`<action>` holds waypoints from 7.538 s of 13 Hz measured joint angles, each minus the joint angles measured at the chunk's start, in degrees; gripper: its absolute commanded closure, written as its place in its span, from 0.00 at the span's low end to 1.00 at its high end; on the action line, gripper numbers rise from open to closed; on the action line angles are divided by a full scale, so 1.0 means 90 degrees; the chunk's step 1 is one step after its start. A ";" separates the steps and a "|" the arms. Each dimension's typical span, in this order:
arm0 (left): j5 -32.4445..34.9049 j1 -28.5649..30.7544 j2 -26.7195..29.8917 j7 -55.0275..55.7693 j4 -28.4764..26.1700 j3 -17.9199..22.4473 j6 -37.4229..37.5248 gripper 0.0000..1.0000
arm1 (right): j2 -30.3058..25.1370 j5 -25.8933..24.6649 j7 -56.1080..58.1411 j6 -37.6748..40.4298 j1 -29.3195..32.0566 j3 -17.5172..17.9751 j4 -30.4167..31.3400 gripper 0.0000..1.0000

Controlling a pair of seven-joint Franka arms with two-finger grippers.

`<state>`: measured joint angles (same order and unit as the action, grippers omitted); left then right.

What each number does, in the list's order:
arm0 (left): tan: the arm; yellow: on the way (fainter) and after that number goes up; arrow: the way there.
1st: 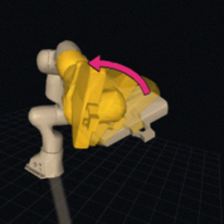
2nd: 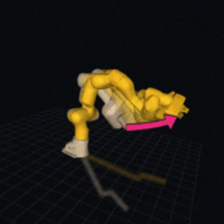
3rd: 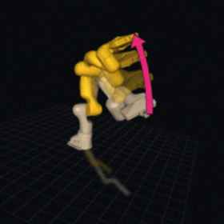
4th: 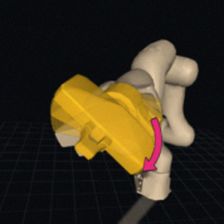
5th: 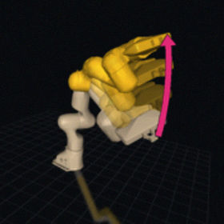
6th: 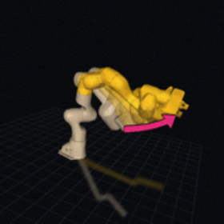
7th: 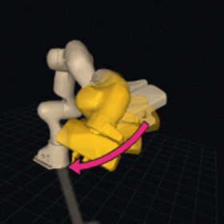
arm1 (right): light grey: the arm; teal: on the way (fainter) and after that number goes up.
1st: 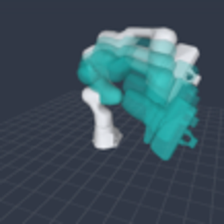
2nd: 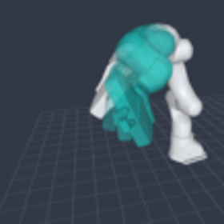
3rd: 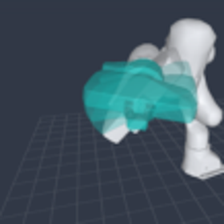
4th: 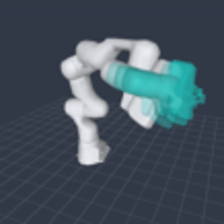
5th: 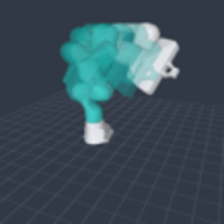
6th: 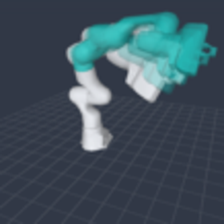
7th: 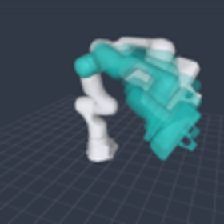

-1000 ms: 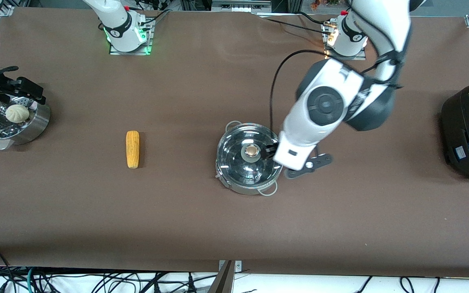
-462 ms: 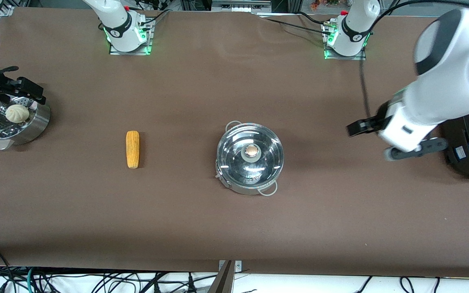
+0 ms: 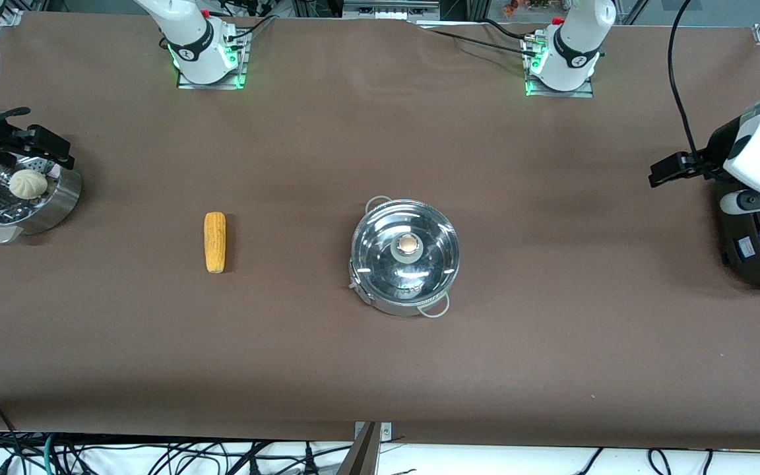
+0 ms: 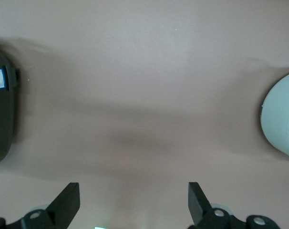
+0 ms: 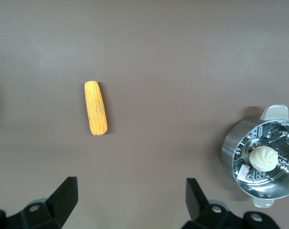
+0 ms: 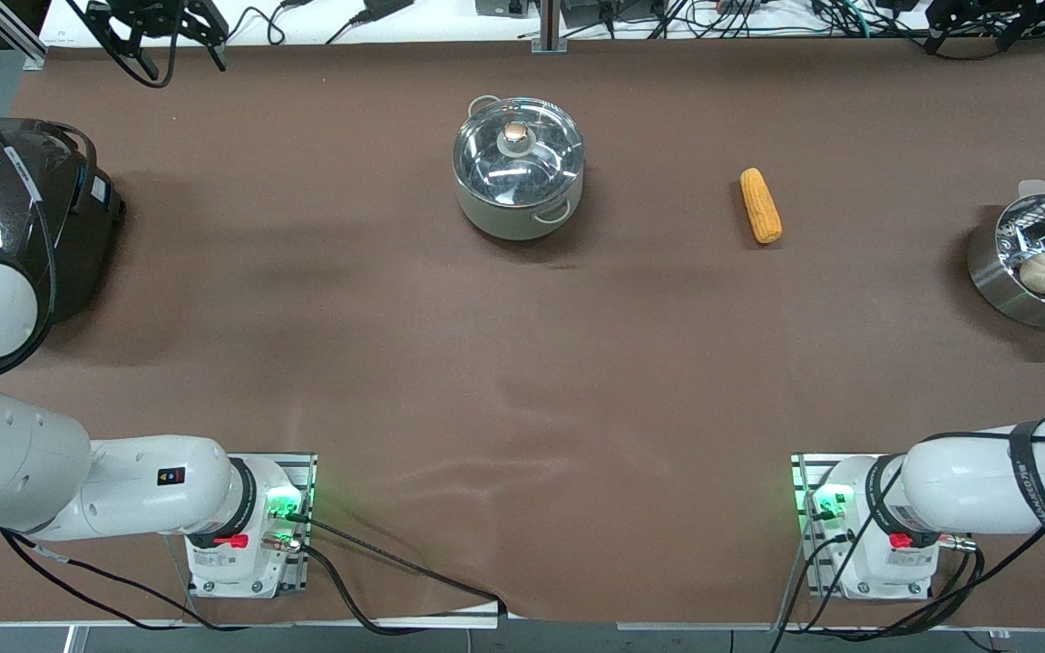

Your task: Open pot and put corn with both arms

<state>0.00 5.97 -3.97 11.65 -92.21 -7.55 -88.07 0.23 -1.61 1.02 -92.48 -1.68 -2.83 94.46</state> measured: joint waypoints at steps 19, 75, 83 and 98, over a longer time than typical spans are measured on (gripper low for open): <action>0.0041 -0.0334 -0.0085 0.0073 -0.0077 -0.0414 -0.0140 0.00 | 0.0892 0.0004 -0.0890 -0.3518 0.0005 0.1010 0.3016 0.00; 0.0240 -0.0126 -0.0919 -0.1430 -0.2627 0.0654 -0.3118 1.00 | 0.5413 0.2177 -0.3170 -0.7319 -0.2559 0.2880 -0.1167 0.77; -0.0065 -0.0224 -0.2184 -0.1389 -0.3022 0.0585 -0.4977 0.59 | 0.5830 0.1379 -0.3190 -0.8034 -0.2892 0.2881 -0.1496 0.00; -0.0163 -0.0190 0.0422 -0.1022 -0.0953 0.0541 -0.0958 0.00 | 0.2571 0.0598 -0.3183 -0.3201 -0.1189 0.2717 -0.0271 0.00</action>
<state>-1.47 4.26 -0.18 2.45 -100.79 -2.68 -96.69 23.37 3.77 -27.63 -121.29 -12.39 21.62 92.02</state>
